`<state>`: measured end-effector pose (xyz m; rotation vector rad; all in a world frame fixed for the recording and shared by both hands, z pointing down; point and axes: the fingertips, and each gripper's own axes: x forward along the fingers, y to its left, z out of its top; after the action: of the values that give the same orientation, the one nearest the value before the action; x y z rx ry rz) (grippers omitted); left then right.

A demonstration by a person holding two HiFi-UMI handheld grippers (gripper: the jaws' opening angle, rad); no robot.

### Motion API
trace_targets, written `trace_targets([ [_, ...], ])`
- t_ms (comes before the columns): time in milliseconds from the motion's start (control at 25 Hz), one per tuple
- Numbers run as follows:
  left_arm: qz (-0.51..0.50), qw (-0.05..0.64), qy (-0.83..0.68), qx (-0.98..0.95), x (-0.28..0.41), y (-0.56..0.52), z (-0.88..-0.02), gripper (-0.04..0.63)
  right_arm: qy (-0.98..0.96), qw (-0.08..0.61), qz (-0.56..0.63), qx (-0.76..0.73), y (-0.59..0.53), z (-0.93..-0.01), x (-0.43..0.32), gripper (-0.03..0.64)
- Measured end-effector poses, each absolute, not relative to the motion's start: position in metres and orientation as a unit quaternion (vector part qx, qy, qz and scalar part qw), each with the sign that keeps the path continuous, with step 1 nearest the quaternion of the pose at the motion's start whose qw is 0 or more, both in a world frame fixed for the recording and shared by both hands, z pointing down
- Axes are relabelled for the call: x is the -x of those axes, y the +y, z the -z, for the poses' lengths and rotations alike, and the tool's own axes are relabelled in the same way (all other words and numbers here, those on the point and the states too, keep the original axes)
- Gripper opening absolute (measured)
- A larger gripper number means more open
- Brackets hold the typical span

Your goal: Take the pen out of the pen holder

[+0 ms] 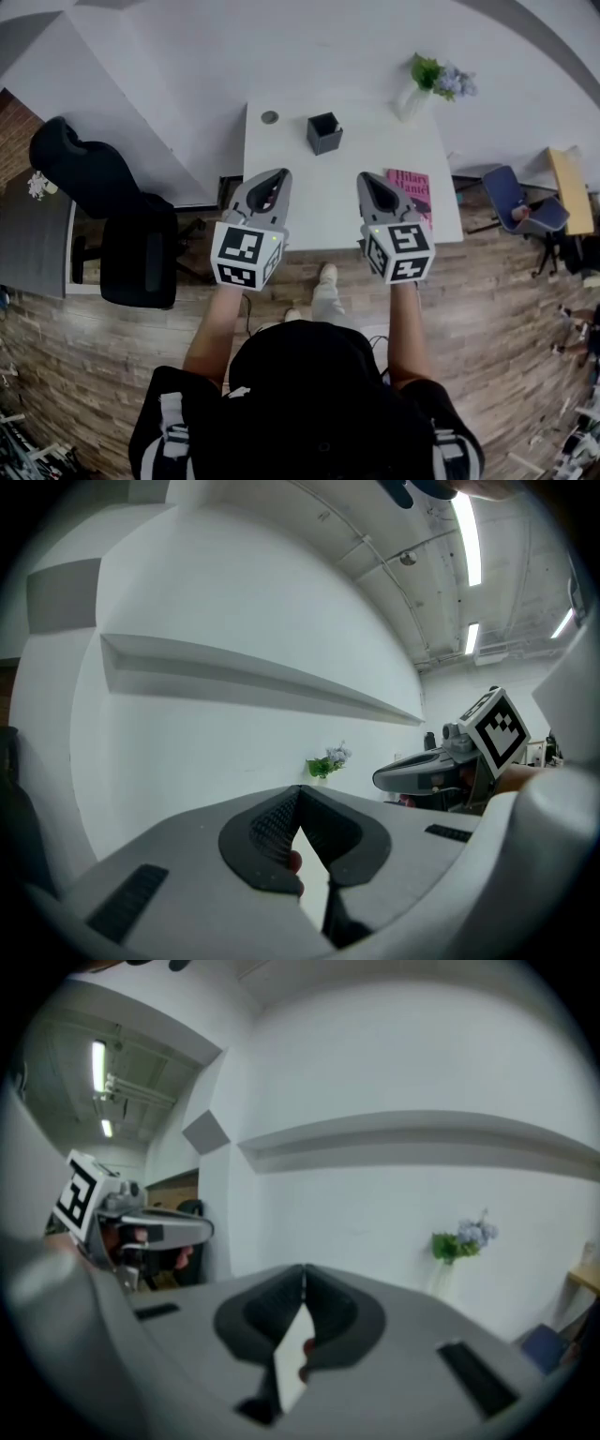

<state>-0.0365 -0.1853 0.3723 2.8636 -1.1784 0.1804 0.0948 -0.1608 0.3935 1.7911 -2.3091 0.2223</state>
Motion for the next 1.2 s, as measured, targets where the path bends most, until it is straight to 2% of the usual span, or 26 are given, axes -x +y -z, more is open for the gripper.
trace_targets([
  [680,-0.069,0.031,-0.409,-0.909,-0.029,-0.286,-0.383,0.02,-0.809,0.117,-0.09,-0.569,-0.272,-0.409,-0.153,0.034],
  [1200,-0.089,0.05,-0.465,-0.879,-0.048,-0.334,-0.407,0.02,-0.848,0.149,-0.109,-0.496,-0.335,-0.447,-0.164,0.035],
])
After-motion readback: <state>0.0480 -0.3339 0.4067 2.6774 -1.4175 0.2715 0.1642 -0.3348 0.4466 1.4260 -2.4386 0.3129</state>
